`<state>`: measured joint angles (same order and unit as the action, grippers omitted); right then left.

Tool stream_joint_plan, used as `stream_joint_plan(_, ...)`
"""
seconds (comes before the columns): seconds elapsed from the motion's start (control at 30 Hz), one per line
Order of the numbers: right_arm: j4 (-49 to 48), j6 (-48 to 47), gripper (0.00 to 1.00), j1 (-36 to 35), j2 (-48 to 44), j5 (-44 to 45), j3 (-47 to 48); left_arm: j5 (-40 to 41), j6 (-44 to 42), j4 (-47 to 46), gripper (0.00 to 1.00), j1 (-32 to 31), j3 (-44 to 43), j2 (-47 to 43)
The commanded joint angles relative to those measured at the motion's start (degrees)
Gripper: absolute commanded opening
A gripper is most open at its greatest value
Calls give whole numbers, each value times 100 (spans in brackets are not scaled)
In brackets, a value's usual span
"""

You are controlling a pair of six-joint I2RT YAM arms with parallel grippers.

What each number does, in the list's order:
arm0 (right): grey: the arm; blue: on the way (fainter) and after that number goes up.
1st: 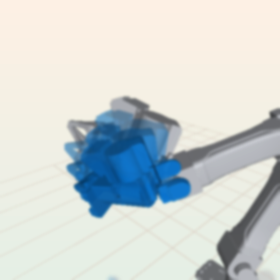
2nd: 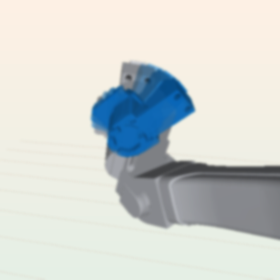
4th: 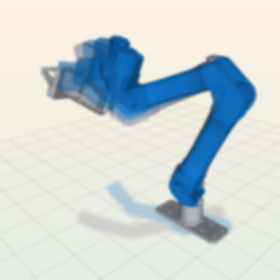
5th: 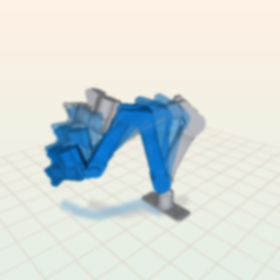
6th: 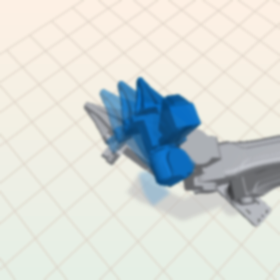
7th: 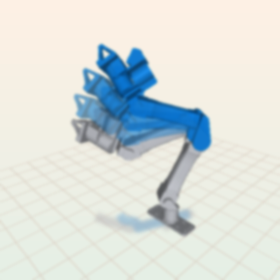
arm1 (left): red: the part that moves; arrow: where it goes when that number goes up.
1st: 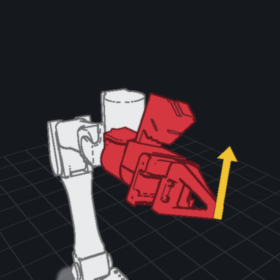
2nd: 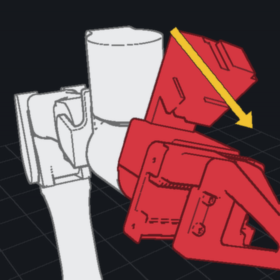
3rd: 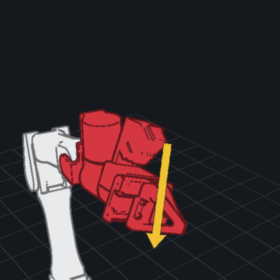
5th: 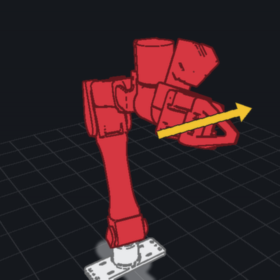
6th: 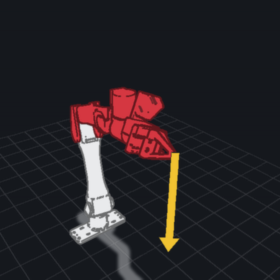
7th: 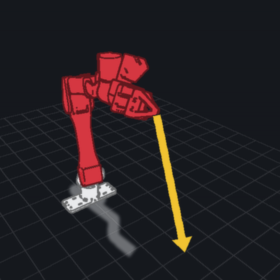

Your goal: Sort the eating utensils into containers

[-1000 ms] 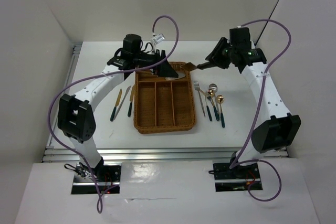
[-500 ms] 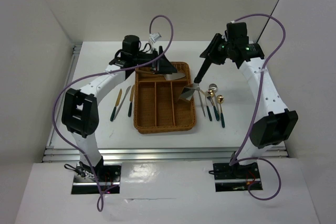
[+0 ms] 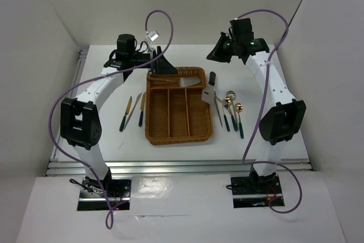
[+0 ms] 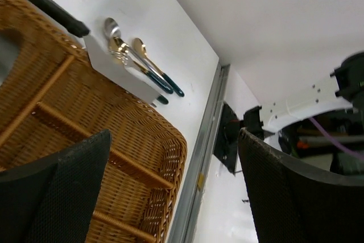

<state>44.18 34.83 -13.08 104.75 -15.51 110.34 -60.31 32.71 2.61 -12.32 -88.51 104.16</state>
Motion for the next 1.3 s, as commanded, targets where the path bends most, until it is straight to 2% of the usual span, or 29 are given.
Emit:
stream_joint_plan(0.0, -200, -178, 0, -124, 151, -136, 303, -454, -450, -232, 96, -139, -132, 78)
stream_joint_plan(0.03, -200, -178, 0, -177, 221, -137, 303, -455, -450, -235, 100, -218, -131, 183)
stream_joint_plan(0.2, 187, -353, 1, -125, 283, 390, 242, -341, -739, 274, 100, -333, -272, 359)
stream_joint_plan(0.23, 187, -354, 13, -29, 283, 478, 155, -341, -792, 327, 100, -333, -220, 359)
stream_joint_plan(0.27, 187, -424, 19, 24, 196, 548, -20, -341, -897, 415, 100, -333, -219, 359)
stream_joint_plan(0.37, 126, -503, 33, 376, 20, 619, -381, -235, -1064, 704, 100, -333, -167, 307)
stream_joint_plan(0.47, 126, -722, 43, 605, -34, 856, -628, -165, -1293, 916, 100, -333, -219, 254)
stream_joint_plan(0.5, 126, -906, 52, 605, 62, 1135, -628, -104, -1380, 1038, 100, -333, -219, 193)
stream_joint_plan(0.6, 361, -1293, 66, 658, 474, 1418, -446, -51, -1512, 1110, 100, -333, -219, 140)
stream_joint_plan(0.67, 477, -1426, 85, 658, 712, 1533, -391, 11, -1513, 1171, 100, -333, -167, 140)
stream_joint_plan(0.7, 538, -1513, 100, 658, 888, 1533, -391, 11, -1574, 1241, 100, -333, -167, 140)
stream_joint_plan(0.77, 539, -1584, 98, 606, 951, 1586, -391, 11, -1575, 1294, 100, -333, -167, 140)
stream_joint_plan(0.9, 13, -1943, 96, 605, 951, 1647, -1075, 11, -1697, 1294, 100, -333, 0, 140)
stream_joint_plan(1.0, -199, -2024, 88, 605, 951, 1647, -1409, 64, -1750, 1347, 100, -333, 0, 140)
stream_joint_plan(1.07, -200, -2024, 84, 605, 1020, 1647, -1463, 64, -1750, 1347, 100, -333, 0, 140)
stream_joint_plan(1.27, -384, -2200, 83, 605, 1442, 1647, -1393, 64, -1750, 1452, 100, -333, -52, 306)
